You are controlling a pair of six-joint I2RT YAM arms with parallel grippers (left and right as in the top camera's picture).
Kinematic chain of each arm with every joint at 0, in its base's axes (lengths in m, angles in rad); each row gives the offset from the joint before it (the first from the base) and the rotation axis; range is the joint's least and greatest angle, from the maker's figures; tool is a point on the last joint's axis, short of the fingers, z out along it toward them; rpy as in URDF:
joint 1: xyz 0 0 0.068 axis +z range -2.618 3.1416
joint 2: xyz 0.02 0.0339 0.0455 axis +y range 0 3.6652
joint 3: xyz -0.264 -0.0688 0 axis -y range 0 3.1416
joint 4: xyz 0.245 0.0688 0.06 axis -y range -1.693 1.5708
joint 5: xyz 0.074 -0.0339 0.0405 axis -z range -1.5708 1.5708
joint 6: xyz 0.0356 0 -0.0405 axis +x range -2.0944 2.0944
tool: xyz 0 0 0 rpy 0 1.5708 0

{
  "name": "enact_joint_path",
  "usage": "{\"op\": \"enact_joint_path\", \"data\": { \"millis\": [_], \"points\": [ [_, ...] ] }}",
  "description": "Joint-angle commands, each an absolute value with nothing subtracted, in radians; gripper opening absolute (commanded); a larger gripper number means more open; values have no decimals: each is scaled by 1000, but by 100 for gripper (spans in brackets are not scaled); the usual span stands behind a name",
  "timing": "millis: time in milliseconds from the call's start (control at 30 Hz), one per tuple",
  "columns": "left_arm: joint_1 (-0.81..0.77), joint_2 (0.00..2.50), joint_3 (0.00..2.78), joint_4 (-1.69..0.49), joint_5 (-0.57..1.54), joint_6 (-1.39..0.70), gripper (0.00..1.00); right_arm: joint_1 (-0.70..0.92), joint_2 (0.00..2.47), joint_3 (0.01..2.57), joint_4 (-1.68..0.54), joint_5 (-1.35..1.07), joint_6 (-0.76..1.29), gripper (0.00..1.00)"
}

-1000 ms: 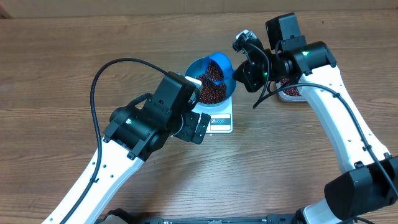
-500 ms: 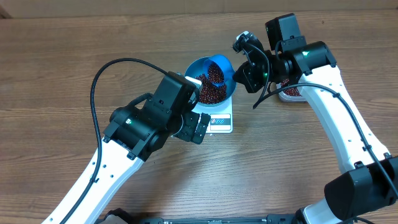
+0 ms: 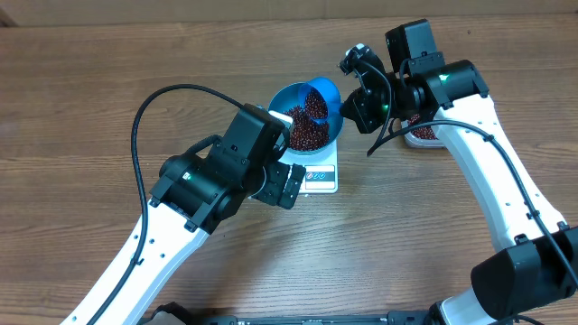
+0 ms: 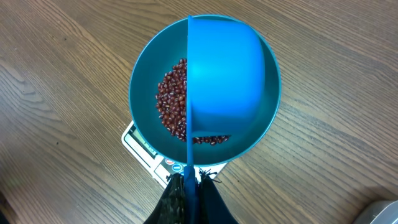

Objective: Scoop item into bowl and weigh 150g on scale

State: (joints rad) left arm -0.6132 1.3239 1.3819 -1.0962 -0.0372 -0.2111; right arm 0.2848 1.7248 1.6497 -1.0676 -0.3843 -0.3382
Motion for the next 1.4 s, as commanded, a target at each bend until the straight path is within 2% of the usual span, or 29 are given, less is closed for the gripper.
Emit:
{"op": "enact_joint_path", "data": {
  "millis": [0,667,833,1367],
  "points": [
    [-607,1320,1385,-1096,-33,-221,100,289,1695,1684,-1063,-382,-344,4],
    [-607,1320,1385,-1096,-33,-221,100,289,1695,1684,-1086,-386,-389,4],
    [-607,1320,1385,-1096,-33,-221,100,289,1694,1684,-1062,-382,-306,4],
    [-607,1320,1385,-1096,-33,-221,100,289,1695,1684,-1065,-382,-307,4]
  ]
}}
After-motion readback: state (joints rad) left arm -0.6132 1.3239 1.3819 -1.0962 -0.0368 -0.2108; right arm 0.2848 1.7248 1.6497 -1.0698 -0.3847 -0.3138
